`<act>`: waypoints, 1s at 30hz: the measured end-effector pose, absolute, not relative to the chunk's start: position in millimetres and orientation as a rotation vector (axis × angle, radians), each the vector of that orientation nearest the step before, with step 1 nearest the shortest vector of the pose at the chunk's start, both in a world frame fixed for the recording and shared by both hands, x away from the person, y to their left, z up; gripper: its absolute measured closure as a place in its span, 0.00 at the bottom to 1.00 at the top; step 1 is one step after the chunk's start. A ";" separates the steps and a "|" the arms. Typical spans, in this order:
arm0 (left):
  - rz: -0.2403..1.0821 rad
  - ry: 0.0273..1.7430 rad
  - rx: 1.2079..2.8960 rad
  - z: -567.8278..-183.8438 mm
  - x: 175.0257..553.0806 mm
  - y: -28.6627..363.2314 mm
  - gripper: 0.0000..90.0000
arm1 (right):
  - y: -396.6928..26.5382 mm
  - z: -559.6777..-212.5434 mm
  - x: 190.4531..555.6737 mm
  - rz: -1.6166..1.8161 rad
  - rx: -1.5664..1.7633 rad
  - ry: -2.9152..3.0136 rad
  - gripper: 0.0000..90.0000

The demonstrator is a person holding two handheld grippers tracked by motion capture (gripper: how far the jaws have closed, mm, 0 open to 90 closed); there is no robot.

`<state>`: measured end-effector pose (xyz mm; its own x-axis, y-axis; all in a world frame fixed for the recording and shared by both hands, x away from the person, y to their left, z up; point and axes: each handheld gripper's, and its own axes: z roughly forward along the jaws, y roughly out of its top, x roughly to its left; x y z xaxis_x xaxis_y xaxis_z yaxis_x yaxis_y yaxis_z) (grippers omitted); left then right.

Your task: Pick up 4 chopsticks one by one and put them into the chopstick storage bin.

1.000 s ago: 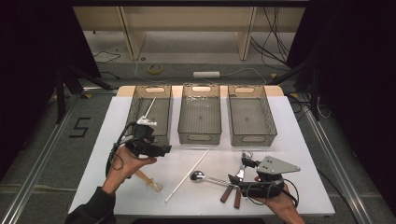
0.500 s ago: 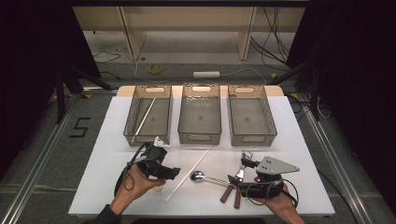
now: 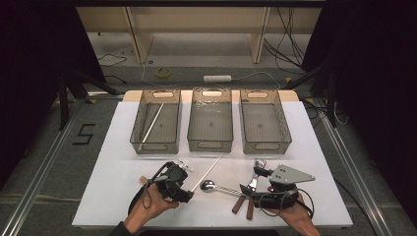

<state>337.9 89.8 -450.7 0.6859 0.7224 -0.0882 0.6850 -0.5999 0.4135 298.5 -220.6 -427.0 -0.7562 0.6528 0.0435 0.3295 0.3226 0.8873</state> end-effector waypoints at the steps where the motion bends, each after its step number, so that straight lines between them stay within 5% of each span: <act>1: 0.119 1.093 2.488 -452.2 338.3 89.1 0.57 | -220.7 -427.0 298.5 1.404 0.879 2.273 0.29; 12: 0.101 1.079 2.558 -458.4 341.7 80.1 0.74 | -220.4 -427.2 298.6 1.403 0.876 2.278 0.29; 30: 0.125 1.076 2.614 -463.6 344.4 73.5 0.87 | -220.3 -427.4 299.0 1.401 0.875 2.280 0.29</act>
<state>344.4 73.5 -463.6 0.7142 0.6989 -0.0371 0.6719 -0.6698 0.3163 299.0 -220.3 -427.4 -0.7593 0.6495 0.0416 0.3308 0.3301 0.8841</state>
